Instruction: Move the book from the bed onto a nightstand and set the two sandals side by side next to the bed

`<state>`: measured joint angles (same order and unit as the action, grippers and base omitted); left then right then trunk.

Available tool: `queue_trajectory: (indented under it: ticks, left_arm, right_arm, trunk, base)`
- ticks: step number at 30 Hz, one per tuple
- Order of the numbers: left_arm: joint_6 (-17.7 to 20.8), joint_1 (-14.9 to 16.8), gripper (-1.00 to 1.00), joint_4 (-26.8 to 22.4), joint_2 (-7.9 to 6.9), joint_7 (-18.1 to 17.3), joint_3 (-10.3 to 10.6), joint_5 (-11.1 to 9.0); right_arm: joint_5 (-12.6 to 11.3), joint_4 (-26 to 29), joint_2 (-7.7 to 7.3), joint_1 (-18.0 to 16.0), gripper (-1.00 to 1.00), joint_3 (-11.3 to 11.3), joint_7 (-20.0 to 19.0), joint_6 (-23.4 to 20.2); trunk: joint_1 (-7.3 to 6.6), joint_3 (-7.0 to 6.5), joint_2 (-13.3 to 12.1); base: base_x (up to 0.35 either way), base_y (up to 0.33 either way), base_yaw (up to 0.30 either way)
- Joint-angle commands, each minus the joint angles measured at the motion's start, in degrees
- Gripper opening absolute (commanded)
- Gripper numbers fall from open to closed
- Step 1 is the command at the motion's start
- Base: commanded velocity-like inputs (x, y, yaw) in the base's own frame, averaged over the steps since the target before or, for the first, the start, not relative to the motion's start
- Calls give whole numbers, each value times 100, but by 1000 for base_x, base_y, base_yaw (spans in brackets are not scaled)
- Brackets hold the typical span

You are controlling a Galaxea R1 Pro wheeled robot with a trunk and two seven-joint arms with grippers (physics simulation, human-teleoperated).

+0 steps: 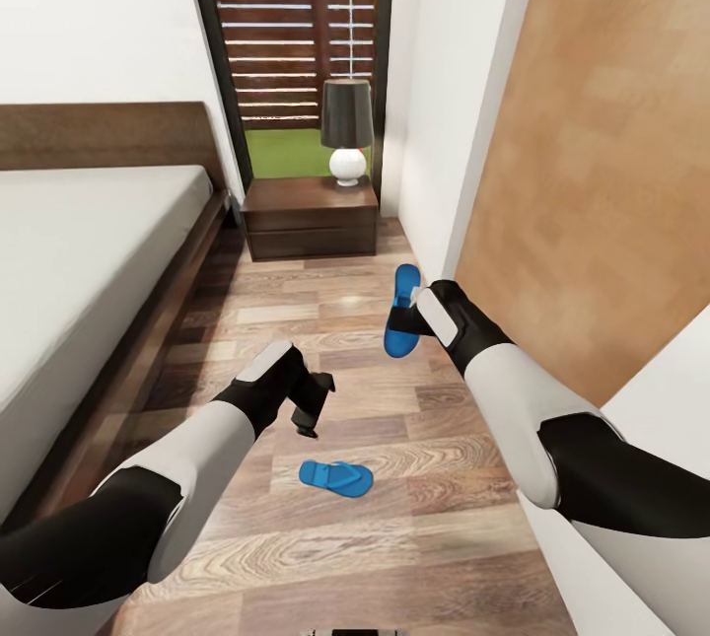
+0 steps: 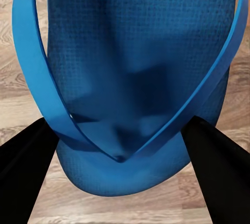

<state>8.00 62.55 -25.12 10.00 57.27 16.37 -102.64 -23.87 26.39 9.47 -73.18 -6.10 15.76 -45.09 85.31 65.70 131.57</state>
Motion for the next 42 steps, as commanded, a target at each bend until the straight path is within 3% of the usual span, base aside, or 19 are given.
queue_trajectory:
  ticks: [1,14,19,27,33,38,42]
  left_arm:
    - [59,5,100,-2,0,15,7,25]
    - [97,3,100,-48,0,-63,24,24]
    - [435,7,100,-70,0,-168,25,24]
    - [548,3,100,-70,0,-199,25,18]
    - [561,34,100,-23,0,-107,18,-111]
    - [562,52,100,-7,0,79,16,-321]
    - [558,55,100,-3,0,150,14,-368]
  right_arm:
    - [-57,7,-2,-3,-100,-37,50,-16]
    - [-67,15,9,-79,-100,-31,66,-124]
    - [-79,15,23,-877,-100,-31,53,-828]
    - [-75,0,23,-1605,-100,-31,63,-1033]
    - [-80,-27,27,-1814,-100,-23,476,-1045]
    - [-88,-28,29,-1937,-100,-23,559,-1043]
    - [-94,-29,30,-1958,-100,-23,573,-1038]
  trunk:
    - [21,27,44]
    - [307,363,565]
    - [417,498,766]
    - [592,715,1087]
    - [647,895,1172]
    - [660,1052,1179]
    - [670,1171,1184]
  base:
    - [0,0,0]
    - [0,0,0]
    - [0,0,0]
    - [0,0,0]
    - [0,0,0]
    - [0,0,0]
    - [0,0,0]
